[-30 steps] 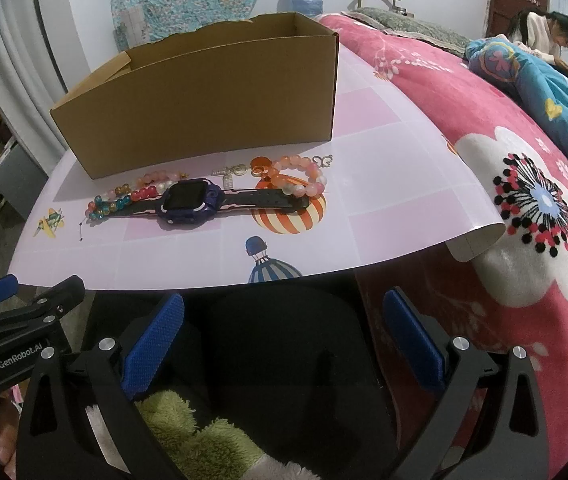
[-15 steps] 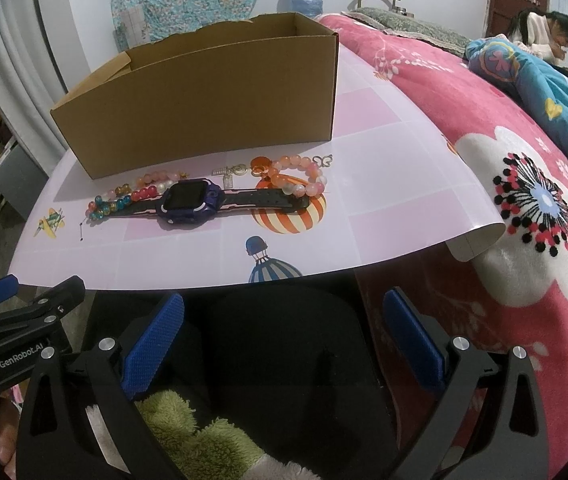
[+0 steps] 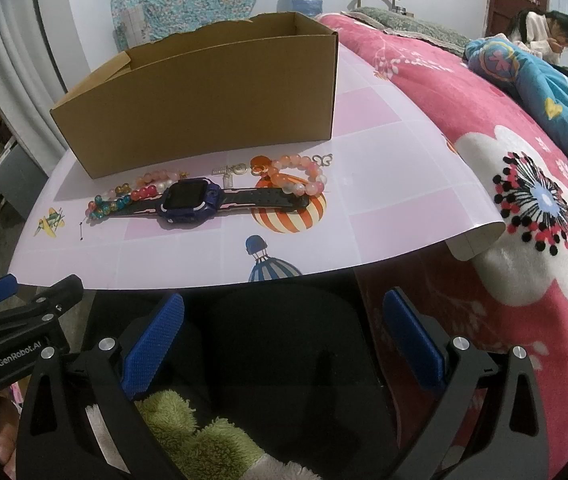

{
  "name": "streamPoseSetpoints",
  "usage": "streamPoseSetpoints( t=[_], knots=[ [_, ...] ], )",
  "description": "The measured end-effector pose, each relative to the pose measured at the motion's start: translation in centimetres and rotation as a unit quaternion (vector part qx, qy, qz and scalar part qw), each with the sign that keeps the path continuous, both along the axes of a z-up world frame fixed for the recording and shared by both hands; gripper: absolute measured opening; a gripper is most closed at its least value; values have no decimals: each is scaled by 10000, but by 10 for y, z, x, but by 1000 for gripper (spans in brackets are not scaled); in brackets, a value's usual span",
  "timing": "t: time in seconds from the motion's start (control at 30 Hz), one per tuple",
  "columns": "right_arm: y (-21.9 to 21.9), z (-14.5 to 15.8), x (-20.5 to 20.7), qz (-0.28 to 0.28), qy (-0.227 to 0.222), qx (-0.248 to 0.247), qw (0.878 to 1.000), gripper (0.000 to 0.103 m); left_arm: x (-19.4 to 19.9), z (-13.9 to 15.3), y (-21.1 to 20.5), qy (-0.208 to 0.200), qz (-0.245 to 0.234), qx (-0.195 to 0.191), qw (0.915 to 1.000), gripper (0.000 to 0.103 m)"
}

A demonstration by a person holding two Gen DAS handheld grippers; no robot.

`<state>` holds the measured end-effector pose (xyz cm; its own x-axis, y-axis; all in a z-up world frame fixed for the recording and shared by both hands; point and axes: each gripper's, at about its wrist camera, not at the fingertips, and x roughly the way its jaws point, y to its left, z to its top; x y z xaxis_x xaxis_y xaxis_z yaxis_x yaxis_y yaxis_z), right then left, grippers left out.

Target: Organize jewelry

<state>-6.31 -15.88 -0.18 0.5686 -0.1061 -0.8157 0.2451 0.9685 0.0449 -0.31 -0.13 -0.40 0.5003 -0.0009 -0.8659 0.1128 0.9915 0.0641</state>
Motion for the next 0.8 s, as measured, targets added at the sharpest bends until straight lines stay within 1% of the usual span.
streamPoseSetpoints(
  t=[0.8],
  knots=[
    [2, 2, 2, 15, 13, -59, 10000, 97, 2, 0, 4, -8, 23, 27, 10000, 95]
  ],
)
